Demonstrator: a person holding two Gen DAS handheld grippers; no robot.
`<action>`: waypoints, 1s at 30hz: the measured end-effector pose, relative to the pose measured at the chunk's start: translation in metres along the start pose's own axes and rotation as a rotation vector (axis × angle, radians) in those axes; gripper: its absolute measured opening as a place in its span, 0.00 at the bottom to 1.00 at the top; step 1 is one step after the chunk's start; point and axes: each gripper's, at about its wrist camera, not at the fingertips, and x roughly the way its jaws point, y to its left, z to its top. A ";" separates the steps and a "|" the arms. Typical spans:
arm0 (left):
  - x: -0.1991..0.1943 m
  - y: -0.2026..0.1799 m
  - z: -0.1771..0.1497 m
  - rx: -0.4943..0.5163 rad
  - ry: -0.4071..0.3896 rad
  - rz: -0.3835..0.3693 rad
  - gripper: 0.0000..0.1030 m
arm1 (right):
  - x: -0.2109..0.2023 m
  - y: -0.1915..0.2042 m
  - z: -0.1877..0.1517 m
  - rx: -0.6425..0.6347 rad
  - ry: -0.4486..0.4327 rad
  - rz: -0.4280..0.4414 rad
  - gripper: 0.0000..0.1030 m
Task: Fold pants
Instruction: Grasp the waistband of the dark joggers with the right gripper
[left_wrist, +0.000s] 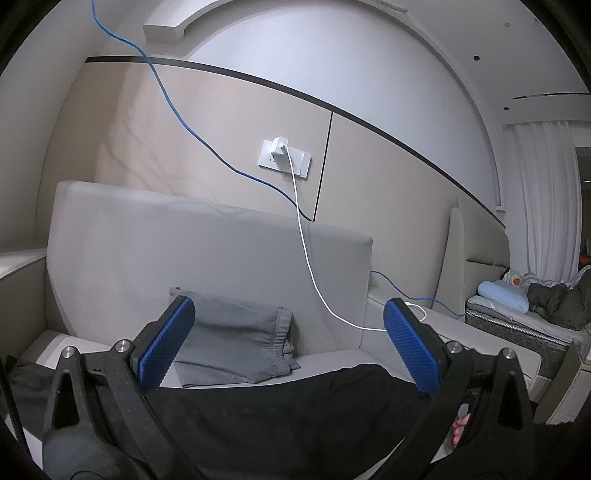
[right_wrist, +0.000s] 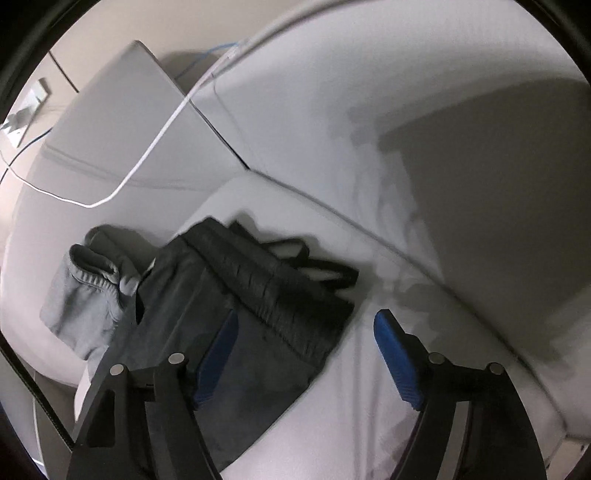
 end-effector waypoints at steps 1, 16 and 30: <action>0.001 0.000 0.000 0.000 -0.002 -0.002 0.99 | 0.004 -0.004 -0.004 0.051 0.020 0.010 0.76; 0.024 0.003 -0.018 -0.007 0.090 -0.019 0.99 | 0.036 -0.029 0.001 0.250 -0.049 0.174 0.30; 0.098 0.040 -0.065 -0.314 0.553 -0.058 0.99 | -0.033 0.049 -0.027 -0.186 -0.233 0.339 0.16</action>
